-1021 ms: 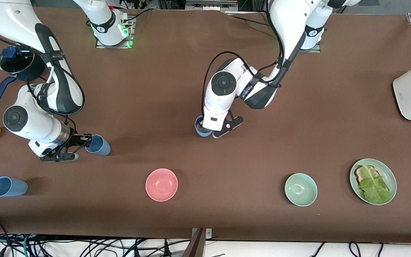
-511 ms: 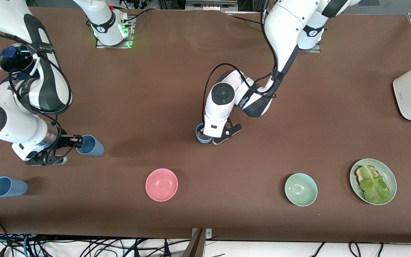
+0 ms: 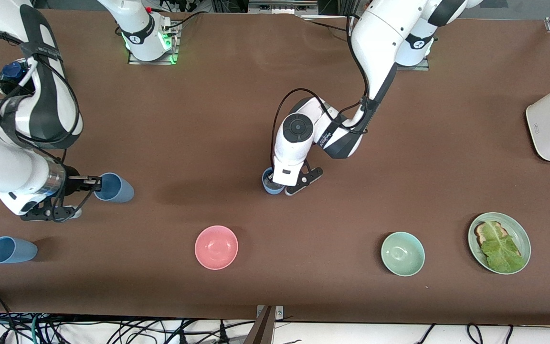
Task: Stack blue cups with both arms
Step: 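Set the tissue cup down and open the left gripper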
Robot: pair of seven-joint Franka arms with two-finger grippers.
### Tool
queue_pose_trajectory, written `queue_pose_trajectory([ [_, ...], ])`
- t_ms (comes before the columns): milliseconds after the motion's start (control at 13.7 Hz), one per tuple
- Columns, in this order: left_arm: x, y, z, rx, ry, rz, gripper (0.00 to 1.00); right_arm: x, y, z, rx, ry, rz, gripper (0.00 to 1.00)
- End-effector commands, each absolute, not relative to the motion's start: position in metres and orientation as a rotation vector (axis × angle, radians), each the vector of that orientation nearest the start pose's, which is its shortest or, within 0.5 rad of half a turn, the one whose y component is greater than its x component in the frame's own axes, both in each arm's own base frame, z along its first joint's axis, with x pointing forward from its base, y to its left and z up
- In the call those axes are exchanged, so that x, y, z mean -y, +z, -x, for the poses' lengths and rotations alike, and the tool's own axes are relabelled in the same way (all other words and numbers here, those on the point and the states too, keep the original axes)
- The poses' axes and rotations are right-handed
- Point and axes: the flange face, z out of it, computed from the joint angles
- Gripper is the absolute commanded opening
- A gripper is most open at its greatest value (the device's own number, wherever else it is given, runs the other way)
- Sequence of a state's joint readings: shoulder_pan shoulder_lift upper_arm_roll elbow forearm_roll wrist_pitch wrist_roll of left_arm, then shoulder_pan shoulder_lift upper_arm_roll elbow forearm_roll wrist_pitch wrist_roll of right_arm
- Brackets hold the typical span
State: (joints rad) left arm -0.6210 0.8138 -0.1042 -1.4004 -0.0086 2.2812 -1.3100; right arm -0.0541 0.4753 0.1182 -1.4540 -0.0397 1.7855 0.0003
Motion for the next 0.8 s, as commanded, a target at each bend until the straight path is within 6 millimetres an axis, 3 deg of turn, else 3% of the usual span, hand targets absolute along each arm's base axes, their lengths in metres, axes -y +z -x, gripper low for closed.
queue_pose_trajectory([
  [0,0.484,0.230,-0.569,0.991,-0.006,3.094,0.43,-0.031,0.436,-0.677,0.125,0.257,3.125,0.00],
  [73,0.484,0.234,-0.570,0.989,-0.015,3.098,0.62,-0.030,0.446,-0.677,0.123,0.269,3.124,0.00],
  [292,0.485,0.240,-0.570,0.962,-0.023,3.108,0.92,-0.029,0.466,-0.673,0.117,0.312,3.122,0.00],
  [438,0.486,0.249,-0.571,0.913,-0.040,3.132,0.99,-0.032,0.476,-0.671,0.124,0.333,3.120,0.00],
  [729,0.487,0.277,-0.572,0.816,-0.078,3.182,0.99,-0.073,0.501,-0.664,0.083,0.345,3.134,0.00],
])
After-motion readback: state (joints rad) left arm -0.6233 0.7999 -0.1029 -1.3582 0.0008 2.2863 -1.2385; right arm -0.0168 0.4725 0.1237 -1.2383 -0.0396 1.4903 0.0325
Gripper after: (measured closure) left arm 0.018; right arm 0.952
